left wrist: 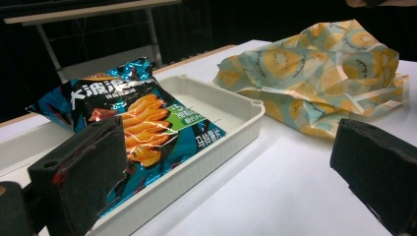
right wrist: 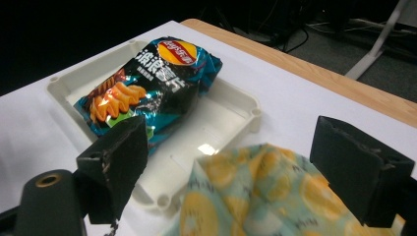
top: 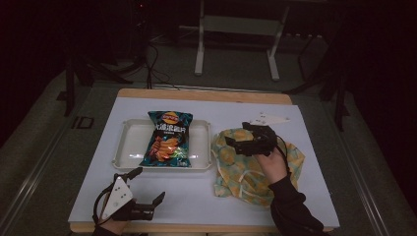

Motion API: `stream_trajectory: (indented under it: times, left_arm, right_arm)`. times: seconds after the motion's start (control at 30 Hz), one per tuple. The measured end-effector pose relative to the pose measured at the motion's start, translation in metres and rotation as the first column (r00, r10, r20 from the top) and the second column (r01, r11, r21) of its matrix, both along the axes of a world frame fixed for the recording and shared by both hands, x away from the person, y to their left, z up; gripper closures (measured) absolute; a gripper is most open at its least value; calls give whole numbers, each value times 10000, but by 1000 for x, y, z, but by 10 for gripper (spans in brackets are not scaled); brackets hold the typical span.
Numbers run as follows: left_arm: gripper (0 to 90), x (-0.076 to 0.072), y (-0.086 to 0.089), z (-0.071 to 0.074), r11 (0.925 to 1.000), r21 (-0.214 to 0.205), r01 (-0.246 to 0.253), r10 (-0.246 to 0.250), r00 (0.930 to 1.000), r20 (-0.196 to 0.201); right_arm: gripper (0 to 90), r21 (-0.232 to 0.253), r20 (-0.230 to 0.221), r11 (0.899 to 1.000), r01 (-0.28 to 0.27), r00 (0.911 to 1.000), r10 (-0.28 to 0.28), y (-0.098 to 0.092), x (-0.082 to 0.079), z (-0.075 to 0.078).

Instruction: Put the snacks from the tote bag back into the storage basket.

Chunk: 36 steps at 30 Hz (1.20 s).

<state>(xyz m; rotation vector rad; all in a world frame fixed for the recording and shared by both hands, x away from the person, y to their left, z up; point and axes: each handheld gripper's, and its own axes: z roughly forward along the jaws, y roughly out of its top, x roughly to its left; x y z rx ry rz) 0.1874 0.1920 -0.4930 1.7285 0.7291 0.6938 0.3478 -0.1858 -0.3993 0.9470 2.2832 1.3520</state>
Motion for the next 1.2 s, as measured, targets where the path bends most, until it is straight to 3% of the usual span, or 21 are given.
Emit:
stream_trajectory:
  times: [0.27, 0.57, 0.97, 1.2]
  left_arm:
    - [11, 0, 0, 0, 10000, 21, 0, 0, 10000, -5]
    - [11, 0, 0, 0, 10000, 58, -16, 16, 10000, -12]
    - [12, 1, -1, 0, 10000, 75, -4, 4, 10000, -5]
    - [12, 1, -2, -1, 10000, 93, 12, -12, 10000, 0]
  right_arm:
    - [145, 136, 316, 9993, 337, 9989, -341, -33, -17, 1]
    - [146, 271, 410, 9980, 579, 9974, -590, -66, -32, -10]
    - [146, 397, 998, 9912, 1262, 9865, -1296, -108, -55, -21]
    - [146, 597, 1062, 9842, 1668, 9793, -1724, -130, -62, -22]
